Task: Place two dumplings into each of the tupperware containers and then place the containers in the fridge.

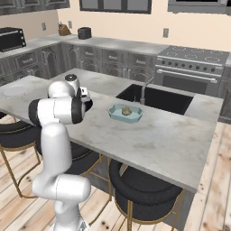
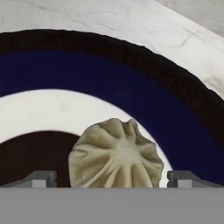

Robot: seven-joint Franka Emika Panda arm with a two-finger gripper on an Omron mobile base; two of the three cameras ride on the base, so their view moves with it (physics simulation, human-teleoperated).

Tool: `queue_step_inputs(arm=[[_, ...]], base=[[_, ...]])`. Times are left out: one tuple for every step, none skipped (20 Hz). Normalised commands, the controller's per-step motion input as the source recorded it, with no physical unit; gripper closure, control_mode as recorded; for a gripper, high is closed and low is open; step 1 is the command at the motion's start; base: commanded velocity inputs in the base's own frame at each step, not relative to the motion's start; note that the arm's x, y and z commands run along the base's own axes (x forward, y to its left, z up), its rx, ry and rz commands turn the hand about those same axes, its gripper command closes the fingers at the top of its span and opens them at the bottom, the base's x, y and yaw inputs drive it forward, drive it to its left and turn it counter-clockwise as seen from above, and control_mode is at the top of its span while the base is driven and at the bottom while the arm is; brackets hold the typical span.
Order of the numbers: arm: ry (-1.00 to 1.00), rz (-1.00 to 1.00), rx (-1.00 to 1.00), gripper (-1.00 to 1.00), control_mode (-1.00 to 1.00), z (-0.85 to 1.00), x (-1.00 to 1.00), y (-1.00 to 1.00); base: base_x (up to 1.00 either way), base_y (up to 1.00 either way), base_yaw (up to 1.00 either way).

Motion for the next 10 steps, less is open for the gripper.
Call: queue_step_inputs(arm=[[0.0,0.0,-0.03,-1.0,-1.0,-0.26,0.19,0.04],[0.0,0.0,-0.03,-1.0,-1.0,-0.29,0.24,0.01],[0.0,0.0,-0.02,-1.0,-1.0,-0.29,0.24,0.0],[0.0,0.0,-0.02,-1.0,-1.0,-0.29,0.21,0.0],[0.0,0.0,-0.02,-1.0,-1.0,-0.33,0.18,0.0],[0.0,0.0,-0.02,1.0,-1.0,-0.38,0.13,0.01],[0.0,0.0,-0.02,1.0,-1.0,-0.44,0.1,0.0],[0.05,-0.01,0.0,1.0,-1.0,-0.49,0.0,0.0],[0.05,-0.04,0.0,1.0,-1.0,-0.52,0.0,-0.05],[0.01,-0.1,0.04,1.0,-1.0,-0.49,0.0,-0.28]], base=[[0.0,0.0,0.0],[0.0,0.0,0.0],[0.0,0.0,0.0],[0.0,0.0,0.0],[0.0,0.0,0.0],[0.0,0.0,0.0],[0.0,0.0,0.0],[0.0,0.0,0.0],[0.0,0.0,0.0],[0.0,0.0,0.0]])
